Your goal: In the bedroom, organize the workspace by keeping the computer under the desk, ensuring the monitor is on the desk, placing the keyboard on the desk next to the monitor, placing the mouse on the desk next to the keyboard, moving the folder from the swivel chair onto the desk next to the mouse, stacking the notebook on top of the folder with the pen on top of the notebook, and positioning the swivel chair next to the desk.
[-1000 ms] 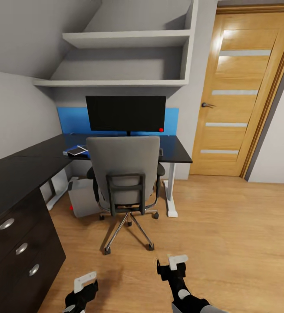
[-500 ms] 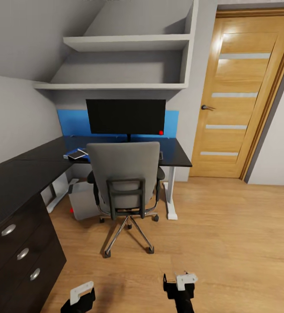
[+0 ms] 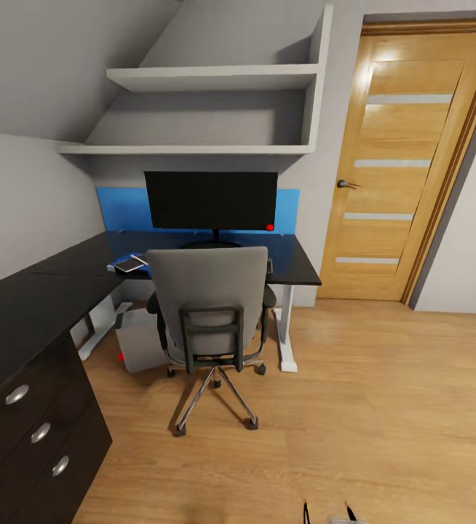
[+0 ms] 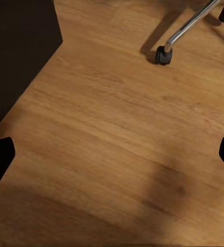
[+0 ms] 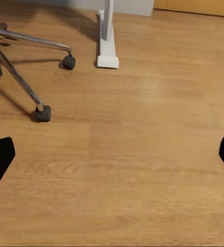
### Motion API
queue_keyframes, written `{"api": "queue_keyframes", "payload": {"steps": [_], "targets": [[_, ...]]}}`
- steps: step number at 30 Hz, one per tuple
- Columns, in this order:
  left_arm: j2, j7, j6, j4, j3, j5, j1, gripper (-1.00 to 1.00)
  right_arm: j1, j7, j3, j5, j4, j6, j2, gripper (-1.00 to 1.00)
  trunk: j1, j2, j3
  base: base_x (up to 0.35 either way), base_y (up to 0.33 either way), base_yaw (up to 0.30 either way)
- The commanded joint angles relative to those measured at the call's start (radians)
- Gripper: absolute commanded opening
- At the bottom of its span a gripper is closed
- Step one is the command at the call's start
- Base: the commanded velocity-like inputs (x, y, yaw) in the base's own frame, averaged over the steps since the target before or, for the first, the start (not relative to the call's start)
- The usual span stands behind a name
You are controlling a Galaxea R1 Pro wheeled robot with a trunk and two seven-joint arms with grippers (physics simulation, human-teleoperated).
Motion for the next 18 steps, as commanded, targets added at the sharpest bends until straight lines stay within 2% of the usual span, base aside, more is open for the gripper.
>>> {"api": "queue_keyframes", "payload": {"steps": [1, 6, 10, 11, 14, 18], "targets": [[0.000, 0.002, -0.018, 0.000, 0.006, -0.019, 0.010, 1.00, 0.010, -0.006, 0.010, -0.003, 0.002, -0.006, -0.002, 1.00, -0.004, 0.007, 0.002, 0.000, 0.000, 0.000], [0.002, 0.006, -0.068, 0.000, 0.005, -0.081, 0.075, 1.00, 0.055, -0.006, 0.010, -0.003, 0.003, -0.017, -0.010, 1.00, -0.023, 0.042, 0.018, 0.000, 0.000, 0.000], [0.001, 0.007, -0.093, 0.000, 0.005, -0.096, 0.115, 1.00, 0.070, -0.006, 0.010, -0.003, 0.004, -0.019, -0.016, 1.00, -0.039, 0.070, 0.031, 0.000, 0.000, 0.000], [0.000, 0.008, -0.133, 0.000, 0.005, -0.102, 0.145, 1.00, 0.077, -0.006, 0.010, -0.003, 0.004, -0.018, -0.029, 1.00, -0.042, 0.077, 0.034, 0.000, 0.000, 0.000], [-0.002, 0.008, -0.179, 0.000, 0.004, -0.106, 0.161, 1.00, 0.080, -0.005, 0.010, -0.003, 0.004, -0.018, -0.038, 1.00, -0.054, 0.098, 0.043, 0.000, 0.000, 0.000], [-0.003, 0.008, -0.206, 0.000, 0.004, -0.107, 0.168, 1.00, 0.090, -0.006, 0.011, -0.003, 0.004, -0.031, -0.042, 1.00, -0.069, 0.126, 0.056, 0.000, 0.000, 0.000]]}}
